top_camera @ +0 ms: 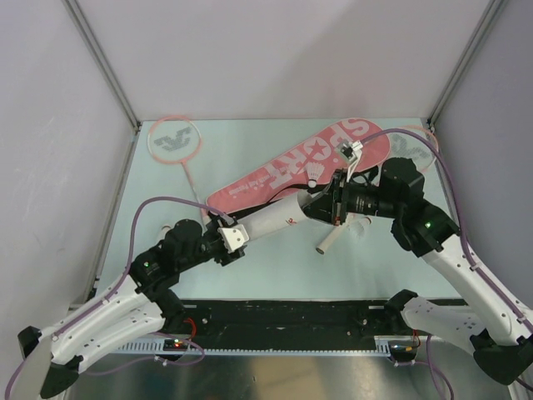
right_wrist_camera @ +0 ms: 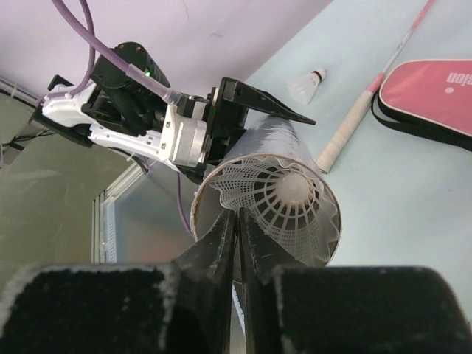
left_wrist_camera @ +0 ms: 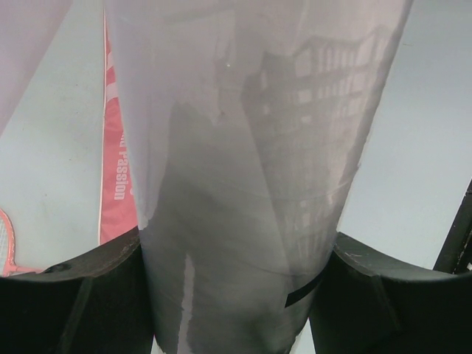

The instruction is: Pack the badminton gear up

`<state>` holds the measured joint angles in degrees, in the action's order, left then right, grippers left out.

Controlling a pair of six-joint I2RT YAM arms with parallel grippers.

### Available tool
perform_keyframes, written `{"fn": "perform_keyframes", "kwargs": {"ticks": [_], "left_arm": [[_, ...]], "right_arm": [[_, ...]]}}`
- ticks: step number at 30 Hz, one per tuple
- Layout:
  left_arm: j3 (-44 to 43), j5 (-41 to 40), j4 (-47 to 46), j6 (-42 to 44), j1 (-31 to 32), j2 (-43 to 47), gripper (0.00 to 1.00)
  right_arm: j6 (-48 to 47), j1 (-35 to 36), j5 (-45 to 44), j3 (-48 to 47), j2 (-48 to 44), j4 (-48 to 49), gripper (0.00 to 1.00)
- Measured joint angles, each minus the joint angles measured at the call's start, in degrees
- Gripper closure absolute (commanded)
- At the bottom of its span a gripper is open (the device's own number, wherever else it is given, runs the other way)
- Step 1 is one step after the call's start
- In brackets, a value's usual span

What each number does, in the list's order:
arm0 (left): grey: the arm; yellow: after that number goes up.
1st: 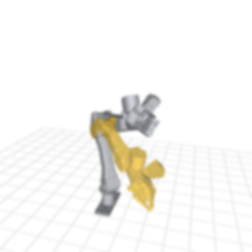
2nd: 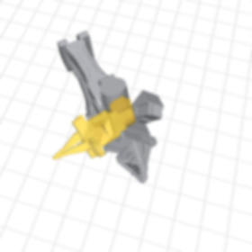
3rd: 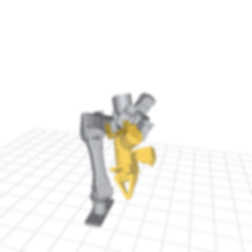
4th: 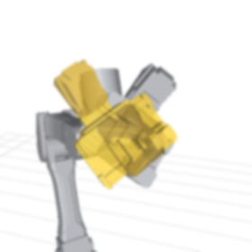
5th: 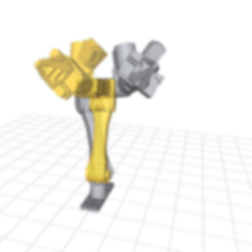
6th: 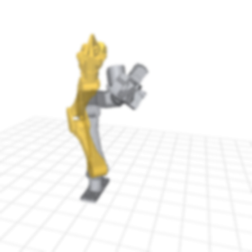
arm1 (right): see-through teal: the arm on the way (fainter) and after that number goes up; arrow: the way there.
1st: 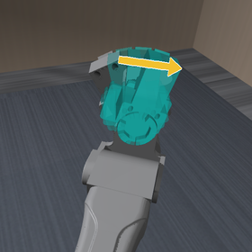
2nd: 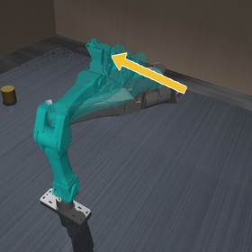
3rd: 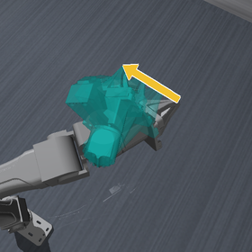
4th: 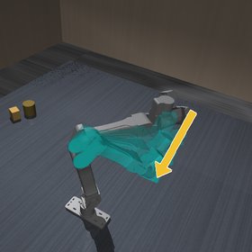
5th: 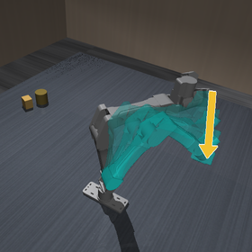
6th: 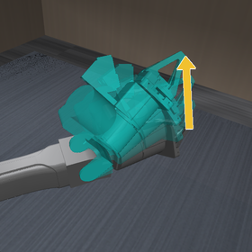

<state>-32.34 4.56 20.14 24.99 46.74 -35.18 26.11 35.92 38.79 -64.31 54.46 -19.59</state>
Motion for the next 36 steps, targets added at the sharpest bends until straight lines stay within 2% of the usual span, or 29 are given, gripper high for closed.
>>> {"fn": "perform_keyframes", "kwargs": {"ticks": [5, 12, 20, 24, 28, 33, 36], "left_arm": [[0.0, 0.3, -0.1, 0.1, 0.0, 0.1, 0.51], [0.0, 0.2, -0.3, 0.0, 0.0, 0.1, 0.5], [0.0, -0.9, -0.3, -0.5, 0.0, 0.2, 0.5], [0.0, -1.8, -0.3, -0.8, 0.0, 0.6, 0.5], [0.0, -1.9, -0.3, -1.0, 0.0, 2.3, 0.49], [0.0, -1.8, -0.3, -1.1, 0.0, 3.9, 0.48], [0.0, -1.6, -0.3, -1.5, 0.0, 4.5, 0.47]], "right_arm": [[1.0, -0.1, -1.0, 0.0, 0.0, -0.6, 0.63], [4.0, -4.1, -2.3, 0.0, -3.5, -1.9, 0.42], [5.5, -9.7, -8.1, 0.0, -10.5, -2.6, 0.42], [3.5, -10.2, -17.9, 0.2, -11.6, -4.6, 0.43], [-0.7, -10.2, -32.4, 5.1, -11.3, -5.5, 0.44], [-5.5, -9.8, -46.4, 10.7, -4.8, -8.1, 0.43], [-8.0, -8.5, -53.0, 10.9, 4.0, -10.2, 0.42]]}}
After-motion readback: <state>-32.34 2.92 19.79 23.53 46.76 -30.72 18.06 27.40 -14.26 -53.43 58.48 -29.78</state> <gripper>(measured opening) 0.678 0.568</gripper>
